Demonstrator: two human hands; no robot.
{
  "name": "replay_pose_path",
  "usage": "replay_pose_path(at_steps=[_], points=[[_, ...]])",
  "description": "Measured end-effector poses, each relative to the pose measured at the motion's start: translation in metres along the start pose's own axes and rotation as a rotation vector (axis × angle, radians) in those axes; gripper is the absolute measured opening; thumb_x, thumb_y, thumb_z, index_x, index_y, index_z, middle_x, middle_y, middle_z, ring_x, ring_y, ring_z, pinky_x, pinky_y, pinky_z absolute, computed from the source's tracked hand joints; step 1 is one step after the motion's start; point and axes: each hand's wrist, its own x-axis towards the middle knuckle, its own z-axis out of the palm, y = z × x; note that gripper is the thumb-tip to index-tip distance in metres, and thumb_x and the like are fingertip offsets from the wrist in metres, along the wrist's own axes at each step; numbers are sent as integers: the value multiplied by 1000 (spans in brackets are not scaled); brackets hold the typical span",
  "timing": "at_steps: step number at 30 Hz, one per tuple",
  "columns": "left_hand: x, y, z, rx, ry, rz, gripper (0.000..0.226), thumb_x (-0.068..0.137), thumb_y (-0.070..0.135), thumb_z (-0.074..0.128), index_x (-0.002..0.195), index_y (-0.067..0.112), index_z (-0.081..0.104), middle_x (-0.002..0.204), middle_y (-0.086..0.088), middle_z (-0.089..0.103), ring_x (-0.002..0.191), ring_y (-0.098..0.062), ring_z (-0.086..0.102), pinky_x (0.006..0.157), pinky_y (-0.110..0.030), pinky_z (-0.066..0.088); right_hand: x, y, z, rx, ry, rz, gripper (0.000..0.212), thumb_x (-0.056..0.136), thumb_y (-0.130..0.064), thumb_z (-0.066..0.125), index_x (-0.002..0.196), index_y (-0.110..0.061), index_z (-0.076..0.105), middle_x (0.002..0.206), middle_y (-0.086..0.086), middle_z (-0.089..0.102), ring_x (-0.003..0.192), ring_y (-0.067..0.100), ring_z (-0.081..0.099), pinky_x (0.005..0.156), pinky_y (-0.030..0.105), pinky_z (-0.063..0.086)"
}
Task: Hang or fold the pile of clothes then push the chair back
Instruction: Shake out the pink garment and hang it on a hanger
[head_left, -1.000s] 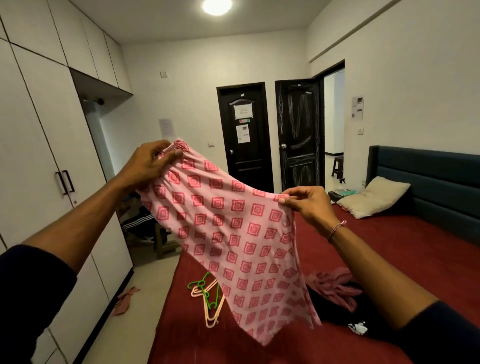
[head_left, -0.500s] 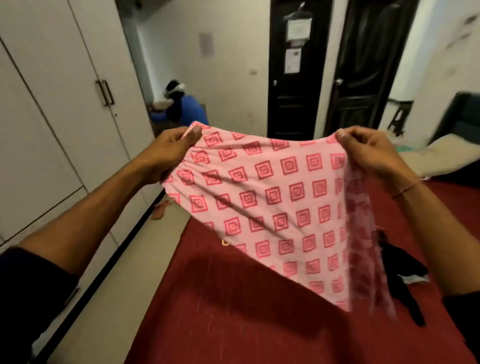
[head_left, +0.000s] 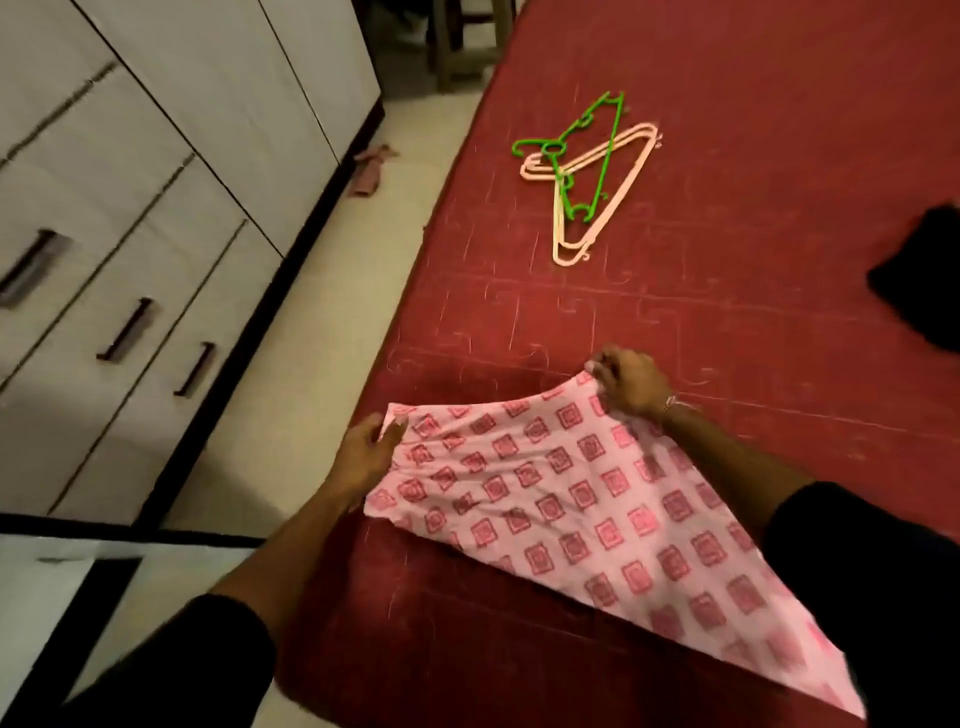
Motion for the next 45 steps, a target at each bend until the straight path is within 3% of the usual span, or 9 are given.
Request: replay_pose_path(at_steps=[3,8,19,24,27,30,33,37,45], points=[[34,-34,14,158,101,77,53,96,60,50,95,8,60,87,-12,66,77,-19,58,70,-36,43,20,14,50,-194,145,-2,27,106,-37,40,100,-15,54,89,10,67,79,35,61,65,41,46],[55,-38,16,346,183,125,35,100,56,45,89,24,52,90,-10,69,86,-36,64,68,-37,44,24,22,55,-304,196,-122,29,106,-47,35,101,-20,45,76,-2,59,63,21,55,59,37,48],[61,-39,17,257,145,216,33,97,57,47,89,26,54,72,9,64,64,-8,62,55,-27,48,25,22,56,-519,184,-119,38,106,-47,23,111,-17,45,89,4,57,68,19,53,56,34,43],[52,-26,23,489,216,168,44,97,60,42,103,17,54,80,-1,65,70,-21,63,65,-33,48,20,10,61,-719,335,-8,39,107,-40,30,117,-8,51,101,13,55,85,25,48,72,39,39],[41,-6,34,607,371,107,44,98,44,57,116,5,50,99,-16,66,88,-33,62,73,-39,43,6,-1,62,-624,467,-24,30,105,-33,40,115,-8,53,109,15,58,98,30,52,90,46,44],[34,2,54,662,510,384,43,93,30,62,123,3,46,120,-22,58,109,-38,55,93,-50,46,-25,-19,83,-414,514,-101,29,101,-26,54,124,-9,55,128,16,58,123,31,51,111,48,37],[20,16,95,645,228,727,52,97,34,50,139,4,43,137,-18,52,128,-33,48,110,-47,38,-64,-29,114,-336,343,-110,46,99,-29,58,140,-10,46,149,13,47,141,30,39,121,46,22],[16,19,137,757,-125,738,65,104,48,28,158,15,16,166,-9,16,153,-23,12,123,-50,16,-95,-15,123,-379,162,-90,57,107,-46,24,157,-17,28,165,10,19,154,27,15,125,49,16],[18,17,139,922,-137,638,88,91,75,27,160,27,-1,168,6,-8,154,-26,-10,109,-78,-6,-137,61,65,-460,177,154,62,105,-58,15,160,-31,14,168,2,6,156,22,1,126,50,5]])
